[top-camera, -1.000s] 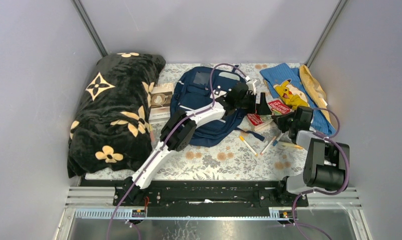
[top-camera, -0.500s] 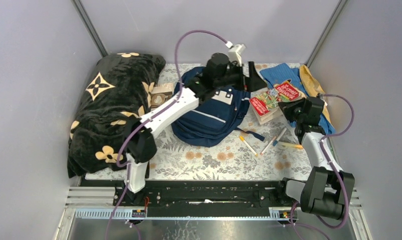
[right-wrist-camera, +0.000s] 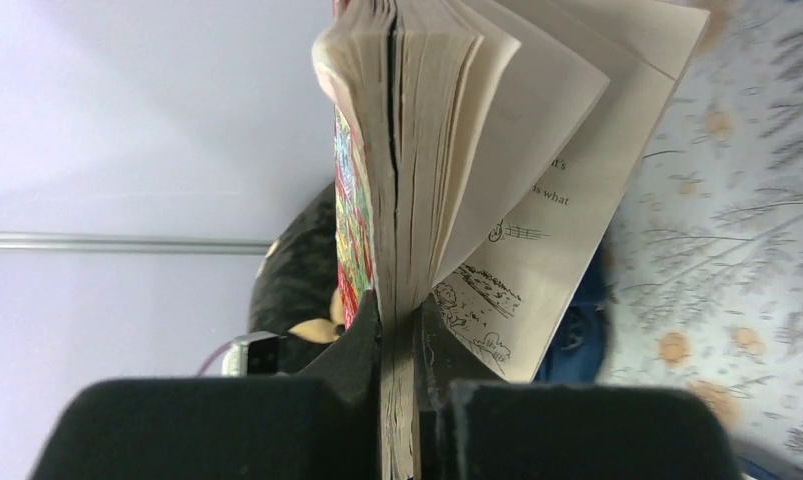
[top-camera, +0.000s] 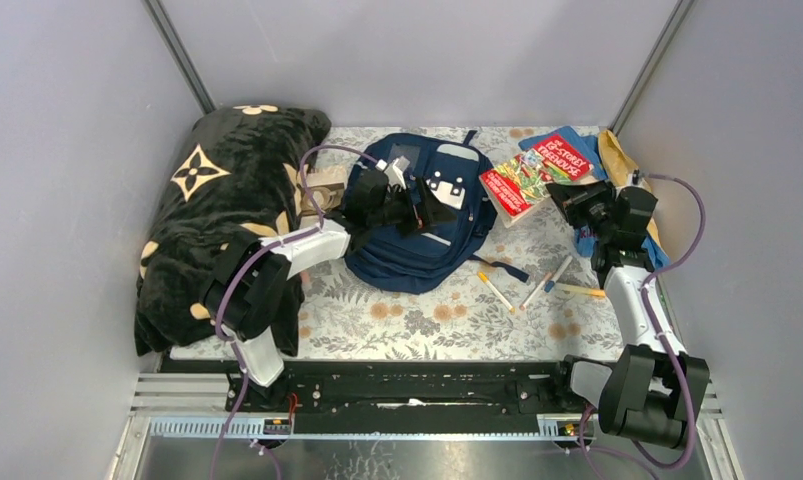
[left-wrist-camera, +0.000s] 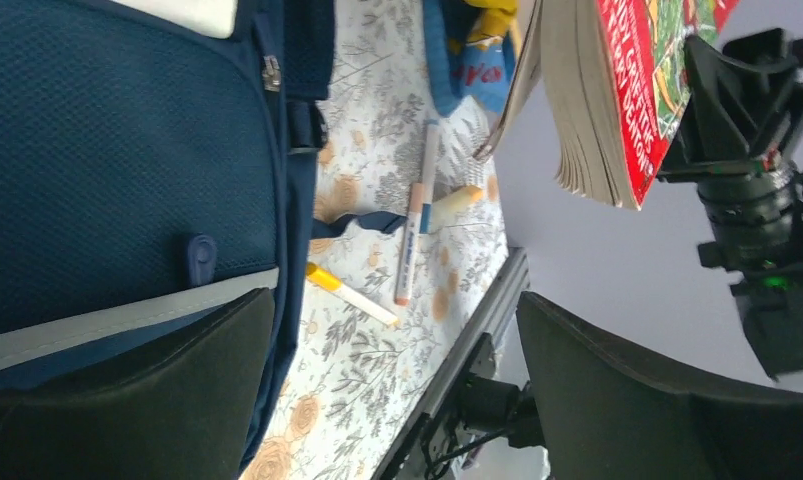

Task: Pack the student bag
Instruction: Pick up the book from the center of the board.

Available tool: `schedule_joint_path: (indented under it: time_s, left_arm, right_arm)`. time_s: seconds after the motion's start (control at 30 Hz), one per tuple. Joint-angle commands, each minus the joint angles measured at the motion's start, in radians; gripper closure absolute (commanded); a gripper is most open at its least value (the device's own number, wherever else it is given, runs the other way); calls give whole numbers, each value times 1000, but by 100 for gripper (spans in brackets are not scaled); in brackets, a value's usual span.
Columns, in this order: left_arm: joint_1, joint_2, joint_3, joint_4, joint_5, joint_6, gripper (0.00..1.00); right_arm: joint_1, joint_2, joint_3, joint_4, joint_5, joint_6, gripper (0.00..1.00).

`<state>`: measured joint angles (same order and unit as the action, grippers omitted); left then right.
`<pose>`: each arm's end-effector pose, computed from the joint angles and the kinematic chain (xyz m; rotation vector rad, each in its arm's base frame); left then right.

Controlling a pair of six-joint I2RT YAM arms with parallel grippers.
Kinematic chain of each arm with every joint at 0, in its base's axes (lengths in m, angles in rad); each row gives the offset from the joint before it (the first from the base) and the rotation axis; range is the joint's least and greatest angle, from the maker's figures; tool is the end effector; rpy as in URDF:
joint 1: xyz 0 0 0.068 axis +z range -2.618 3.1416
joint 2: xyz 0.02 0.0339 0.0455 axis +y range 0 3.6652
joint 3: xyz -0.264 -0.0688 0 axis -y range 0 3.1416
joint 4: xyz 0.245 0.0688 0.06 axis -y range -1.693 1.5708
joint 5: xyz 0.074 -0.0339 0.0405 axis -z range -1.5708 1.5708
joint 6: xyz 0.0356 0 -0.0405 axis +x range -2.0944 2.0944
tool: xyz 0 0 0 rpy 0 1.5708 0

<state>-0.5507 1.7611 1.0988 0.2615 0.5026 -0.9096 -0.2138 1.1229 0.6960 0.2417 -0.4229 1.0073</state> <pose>0.3292 -0.2223 0.2283 -0.0244 2.2184 -1.3845 0.2554 -0.0405 0.2850 0.7729 1.6667 0.9383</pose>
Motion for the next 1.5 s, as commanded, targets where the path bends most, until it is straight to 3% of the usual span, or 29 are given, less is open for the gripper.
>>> schedule_joint_path:
  time_s: [0.0,0.17,0.6,0.87,1.07,1.3,1.47]
  left_arm:
    - [-4,-42,-70,440,81,-169,1]
    - [-5,-44,-193,702,8,-288,1]
    - [-9,2,-203,786,-7,-334,1]
    - [-9,48,-189,800,-3,-367,1]
    - [-5,35,-194,780,21,-352,1]
    - [22,-117,-200,486,-2,-89,1]
    - [50,-154,-216,442,-18,-39,1]
  right_arm:
    - [17,20,7,227,-139,151,100]
    - [64,41,-18,292,-143,210,100]
    - [235,122,4,383,-111,269,100]
    - [273,141,-2,426,-115,294,100]
    - [271,108,6,399,-86,277,100]
    - [272,92,41,348,-87,242,100]
    - [271,99,38,369,-102,261,100]
